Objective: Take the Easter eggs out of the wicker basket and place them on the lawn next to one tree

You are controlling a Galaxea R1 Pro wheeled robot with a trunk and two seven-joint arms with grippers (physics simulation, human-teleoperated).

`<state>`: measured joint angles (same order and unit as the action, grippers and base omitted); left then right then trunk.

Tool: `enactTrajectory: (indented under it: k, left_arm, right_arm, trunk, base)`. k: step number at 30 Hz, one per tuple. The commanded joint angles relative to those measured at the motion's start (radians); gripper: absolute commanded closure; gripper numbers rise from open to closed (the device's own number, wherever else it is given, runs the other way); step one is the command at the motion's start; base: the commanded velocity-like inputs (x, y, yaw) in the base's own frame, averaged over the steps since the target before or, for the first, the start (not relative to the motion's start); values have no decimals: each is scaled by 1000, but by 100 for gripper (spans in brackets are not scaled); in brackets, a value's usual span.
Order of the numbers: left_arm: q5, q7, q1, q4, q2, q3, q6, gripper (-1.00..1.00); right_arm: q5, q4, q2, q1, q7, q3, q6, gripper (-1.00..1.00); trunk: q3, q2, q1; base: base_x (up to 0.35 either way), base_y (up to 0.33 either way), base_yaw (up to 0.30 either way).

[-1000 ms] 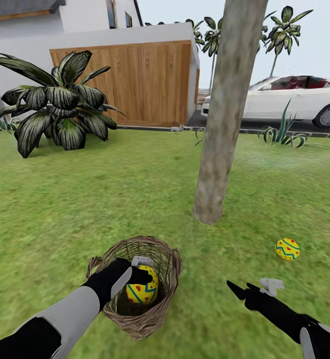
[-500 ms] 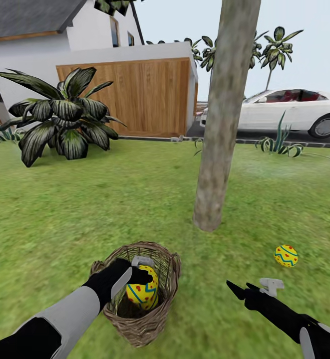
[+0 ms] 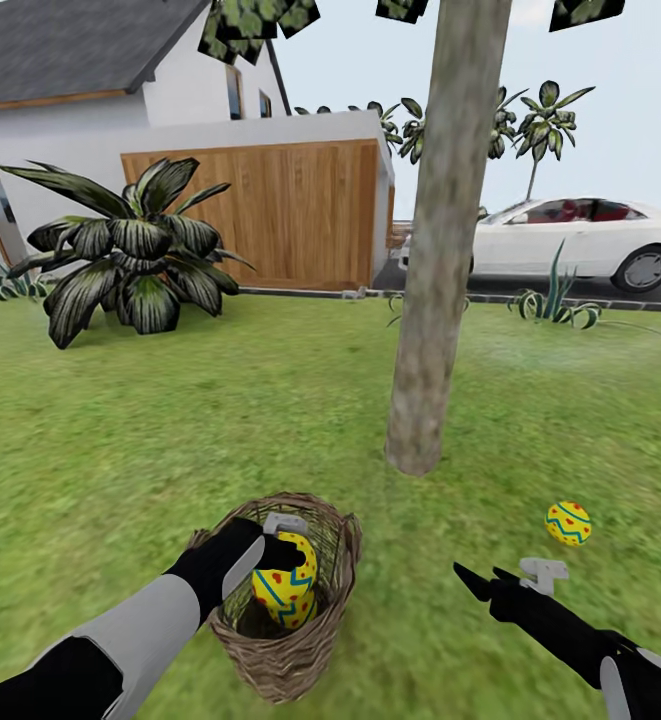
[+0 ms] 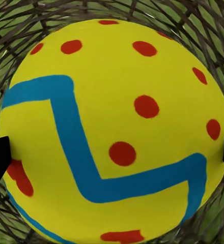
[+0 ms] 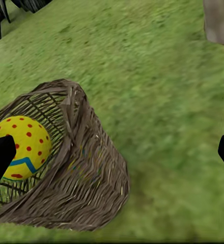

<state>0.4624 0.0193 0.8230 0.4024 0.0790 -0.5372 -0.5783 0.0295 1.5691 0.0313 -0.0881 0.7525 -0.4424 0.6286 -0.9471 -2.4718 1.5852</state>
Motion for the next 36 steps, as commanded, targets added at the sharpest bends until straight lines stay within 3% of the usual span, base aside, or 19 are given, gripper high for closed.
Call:
enactTrajectory:
  k: [1,8,16,36]
  left_arm:
    - [4,3,1,1,-1,-6,-3,100]
    - [4,4,1,1,1,-6,-3,100]
    - [4,4,1,2,-2,-5,-1,100]
    - [5,18,4,20,3,-6,-40,100]
  right_arm:
    - [3,0,1,-1,4,-2,8,-100]
    - [3,-2,2,-1,3,-1,8,-100]
    - [7,-7,3,-2,-80,2,7,-100]
    - [8,-22,1,-2,-87,1,8,-100]
  trunk:
    - [2,7,-4]
    - [24,56,-31]
    - [49,112,-62]
    - [112,252,-139]
  base:
    - [-74,0,0]
    - [-91,0,0]
    - [-37,0,0]
    - [-18,0,0]
